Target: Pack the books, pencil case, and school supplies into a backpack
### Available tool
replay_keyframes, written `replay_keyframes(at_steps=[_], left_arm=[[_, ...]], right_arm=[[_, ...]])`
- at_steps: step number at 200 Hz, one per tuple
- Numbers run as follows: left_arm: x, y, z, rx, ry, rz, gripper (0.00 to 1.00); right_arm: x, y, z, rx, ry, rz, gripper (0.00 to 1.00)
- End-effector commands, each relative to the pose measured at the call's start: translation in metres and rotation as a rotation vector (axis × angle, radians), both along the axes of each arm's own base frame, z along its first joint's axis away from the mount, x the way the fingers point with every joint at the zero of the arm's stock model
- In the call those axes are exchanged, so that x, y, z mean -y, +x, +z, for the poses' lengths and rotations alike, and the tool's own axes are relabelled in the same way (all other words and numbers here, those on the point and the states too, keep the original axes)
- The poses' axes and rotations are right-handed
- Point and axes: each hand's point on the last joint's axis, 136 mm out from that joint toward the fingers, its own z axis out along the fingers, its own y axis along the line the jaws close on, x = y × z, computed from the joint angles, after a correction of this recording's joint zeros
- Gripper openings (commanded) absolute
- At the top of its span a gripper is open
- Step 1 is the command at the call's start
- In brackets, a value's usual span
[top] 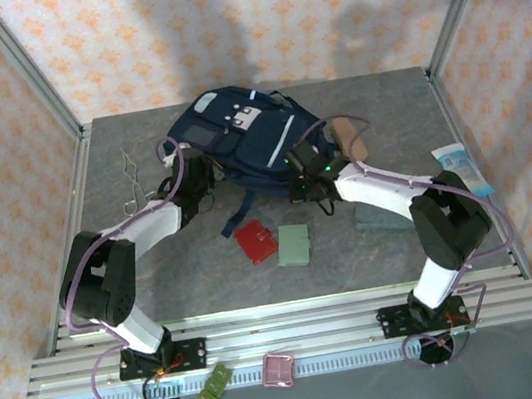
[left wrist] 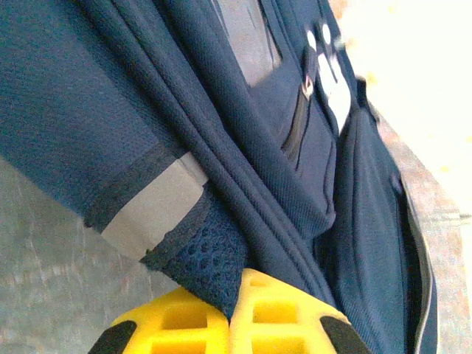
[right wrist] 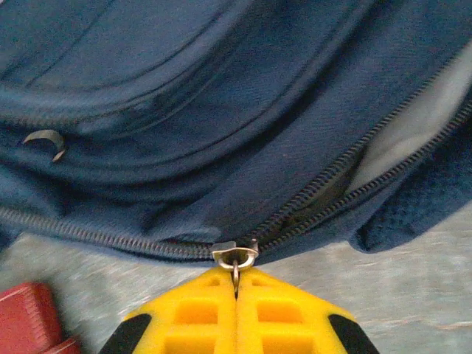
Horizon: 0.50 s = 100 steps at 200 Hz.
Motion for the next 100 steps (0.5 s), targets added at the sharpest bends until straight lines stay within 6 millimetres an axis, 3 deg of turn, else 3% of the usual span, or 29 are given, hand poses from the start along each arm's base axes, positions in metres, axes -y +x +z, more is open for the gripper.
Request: replay_keyframes(at_steps=[1, 12, 26, 42, 79, 100], left_arm=[[-0.031, 0.041, 0.034, 0.102, 0.079, 0.102, 0.0], [-0.036, 0.052, 0.041, 0.111, 0.092, 0.108, 0.01], [-0.035, 0.059, 0.047, 0.106, 0.099, 0.099, 0.25], [-0.026, 0.056, 0.049, 0.102, 0.064, 0.053, 0.45], [-0.008, 0.007, 0.039, 0.091, -0.01, 0.0, 0.59], [0.01, -0.028, 0.026, 0.06, -0.028, -0.049, 0.61]], right_arm=[[-0.056, -0.015, 0.016, -0.02, 0.148, 0.16, 0.0], [-0.077, -0.02, 0.02, -0.047, 0.226, 0.2, 0.0], [-0.092, -0.022, 0.021, -0.067, 0.291, 0.211, 0.0], [-0.101, -0.018, 0.021, -0.074, 0.322, 0.212, 0.0], [-0.113, -0.016, 0.013, -0.109, 0.361, 0.221, 0.0], [-0.117, -0.016, 0.012, -0.12, 0.373, 0.232, 0.0]])
